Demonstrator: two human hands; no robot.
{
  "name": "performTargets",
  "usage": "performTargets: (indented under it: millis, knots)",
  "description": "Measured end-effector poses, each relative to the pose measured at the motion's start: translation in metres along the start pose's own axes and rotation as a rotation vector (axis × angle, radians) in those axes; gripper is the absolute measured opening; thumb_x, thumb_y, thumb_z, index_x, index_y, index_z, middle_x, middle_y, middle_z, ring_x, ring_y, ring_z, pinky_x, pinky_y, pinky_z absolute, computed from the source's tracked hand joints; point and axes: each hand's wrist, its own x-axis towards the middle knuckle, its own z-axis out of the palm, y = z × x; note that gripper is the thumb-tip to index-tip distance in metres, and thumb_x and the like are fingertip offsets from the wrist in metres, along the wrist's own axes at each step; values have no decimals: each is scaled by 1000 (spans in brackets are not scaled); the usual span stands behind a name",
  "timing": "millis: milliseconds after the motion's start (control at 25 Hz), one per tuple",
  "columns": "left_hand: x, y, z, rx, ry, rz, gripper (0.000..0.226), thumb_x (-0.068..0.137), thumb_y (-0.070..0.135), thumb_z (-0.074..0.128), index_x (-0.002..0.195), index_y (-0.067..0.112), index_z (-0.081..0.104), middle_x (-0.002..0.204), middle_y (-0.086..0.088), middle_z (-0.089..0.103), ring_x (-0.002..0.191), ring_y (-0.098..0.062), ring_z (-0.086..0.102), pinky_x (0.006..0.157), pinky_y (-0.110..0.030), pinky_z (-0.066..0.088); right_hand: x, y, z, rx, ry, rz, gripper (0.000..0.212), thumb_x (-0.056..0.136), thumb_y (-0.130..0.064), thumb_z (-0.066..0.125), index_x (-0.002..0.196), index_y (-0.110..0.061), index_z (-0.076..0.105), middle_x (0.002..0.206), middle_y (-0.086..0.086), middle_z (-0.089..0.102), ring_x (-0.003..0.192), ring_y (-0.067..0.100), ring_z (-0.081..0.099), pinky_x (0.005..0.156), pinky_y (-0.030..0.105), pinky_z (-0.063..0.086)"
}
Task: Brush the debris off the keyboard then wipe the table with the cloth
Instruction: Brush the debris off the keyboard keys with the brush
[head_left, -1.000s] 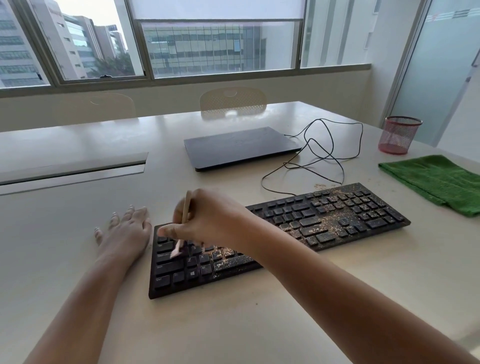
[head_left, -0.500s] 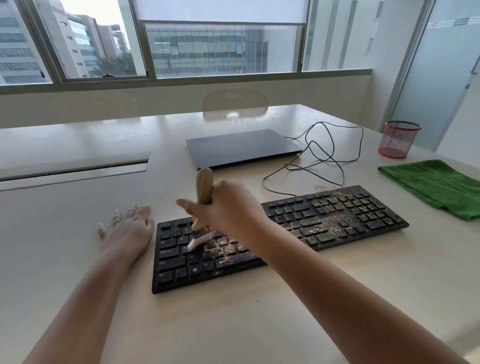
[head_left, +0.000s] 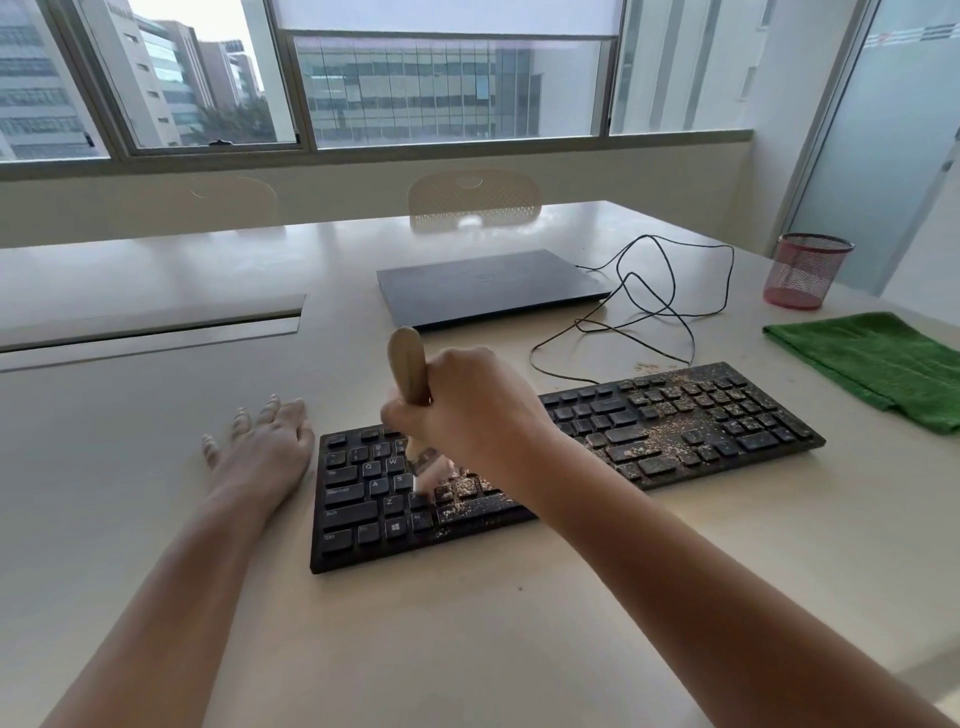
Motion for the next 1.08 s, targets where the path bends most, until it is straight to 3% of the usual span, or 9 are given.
performTargets:
  millis: [120,240,440,560,640,720,880,1000,1080]
  knots:
    - [1,-2,0,9,-4,-2,47,101,36,23,148,30,23,158,5,12,146,-25,8,114,-54,4,0,-2,5,-49,-6,-89,40,92,-46,50,63,-19,56,49,-9,55,46,2,54,45,17,40]
    - [1,-1,1,13,-6,1,47,101,37,22,148,30,23,158,5,12,146,-25,8,115,-55,4,-2,-1,3,-60,-81,-75,41,91,-42,52,59,-18,48,50,-7,50,43,4,48,43,18,34]
    - [2,-2,1,18,-6,0,47,101,37,22,148,30,22,158,5,11,146,-25,7,115,-54,4,0,-2,6,-10,-66,-140,45,92,-45,50,55,-22,45,44,-11,46,37,0,45,43,15,34]
    - [2,-1,1,20,-9,3,47,101,37,22,148,30,23,158,5,11,146,-25,7,115,-54,3,-2,1,3,-8,-118,-73,40,91,-40,53,59,-17,51,49,-9,52,43,2,51,46,17,41]
    - [2,-2,1,17,-6,-1,47,101,37,22,148,30,23,158,5,12,146,-25,7,115,-54,3,-1,4,-4,-26,-28,-49,34,91,-39,54,65,-17,58,54,-7,55,47,4,56,48,19,45]
    - [2,-3,1,23,-2,2,48,101,37,22,148,29,23,158,5,12,146,-25,7,115,-54,3,-1,1,-2,72,11,-109,36,92,-40,52,66,-17,62,51,-10,56,39,-1,52,43,12,41]
    - [4,0,0,13,0,0,48,101,37,23,148,28,22,158,4,12,146,-25,7,115,-54,4,-3,-4,7,13,-127,-116,41,92,-47,48,72,-16,66,55,-5,60,44,3,54,47,20,46]
    - [1,3,0,12,-9,13,48,101,37,23,148,29,22,158,4,12,146,-24,7,115,-54,3,-6,9,-4,-23,17,-6,37,92,-47,48,75,-20,66,55,-6,64,48,5,63,51,22,53]
    - [2,1,0,16,-11,7,48,101,37,23,148,29,22,158,4,12,146,-25,7,115,-54,3,-7,11,1,119,8,-19,39,91,-48,50,72,-18,65,58,-4,67,49,5,64,50,21,52]
